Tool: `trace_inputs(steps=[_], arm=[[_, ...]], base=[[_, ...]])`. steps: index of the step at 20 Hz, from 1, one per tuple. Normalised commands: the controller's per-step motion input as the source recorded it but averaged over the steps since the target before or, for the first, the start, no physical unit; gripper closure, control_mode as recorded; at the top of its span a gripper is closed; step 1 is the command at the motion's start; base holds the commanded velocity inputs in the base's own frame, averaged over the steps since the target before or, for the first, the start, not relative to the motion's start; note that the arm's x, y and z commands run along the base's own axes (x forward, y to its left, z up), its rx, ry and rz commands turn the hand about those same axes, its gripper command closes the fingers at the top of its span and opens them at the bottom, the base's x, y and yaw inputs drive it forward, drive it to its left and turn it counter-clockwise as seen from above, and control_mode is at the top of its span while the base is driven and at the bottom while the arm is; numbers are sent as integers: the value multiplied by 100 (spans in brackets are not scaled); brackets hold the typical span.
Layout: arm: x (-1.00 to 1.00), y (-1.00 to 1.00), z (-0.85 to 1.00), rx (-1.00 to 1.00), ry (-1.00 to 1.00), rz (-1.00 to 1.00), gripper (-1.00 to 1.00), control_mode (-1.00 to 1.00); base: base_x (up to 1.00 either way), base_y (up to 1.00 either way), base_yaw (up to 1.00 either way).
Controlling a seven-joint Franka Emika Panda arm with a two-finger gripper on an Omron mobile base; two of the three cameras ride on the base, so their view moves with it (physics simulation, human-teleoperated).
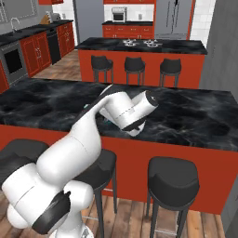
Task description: Stack the yogurt containers by placing the smaller containers on top of the larger containers.
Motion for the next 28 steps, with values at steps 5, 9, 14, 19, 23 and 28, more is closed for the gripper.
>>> trace_inputs(steps=[5, 9, 14, 19, 23, 28], arm=[[39, 0, -6, 7, 0, -2, -100, -100], [36, 0, -13, 1, 0, -5, -100, -100], [37, 0, -25, 0, 0, -7, -100, -100], [41, 0, -29, 0, 0, -7, -100, -100], [34, 0, -17, 0, 0, -2, -100, -100], [26, 0, -9, 0, 0, 0, -100, -100]], base=[[0, 0, 0], [0, 0, 0], [0, 0, 0], [0, 0, 0], [0, 0, 0], [0, 0, 0]])
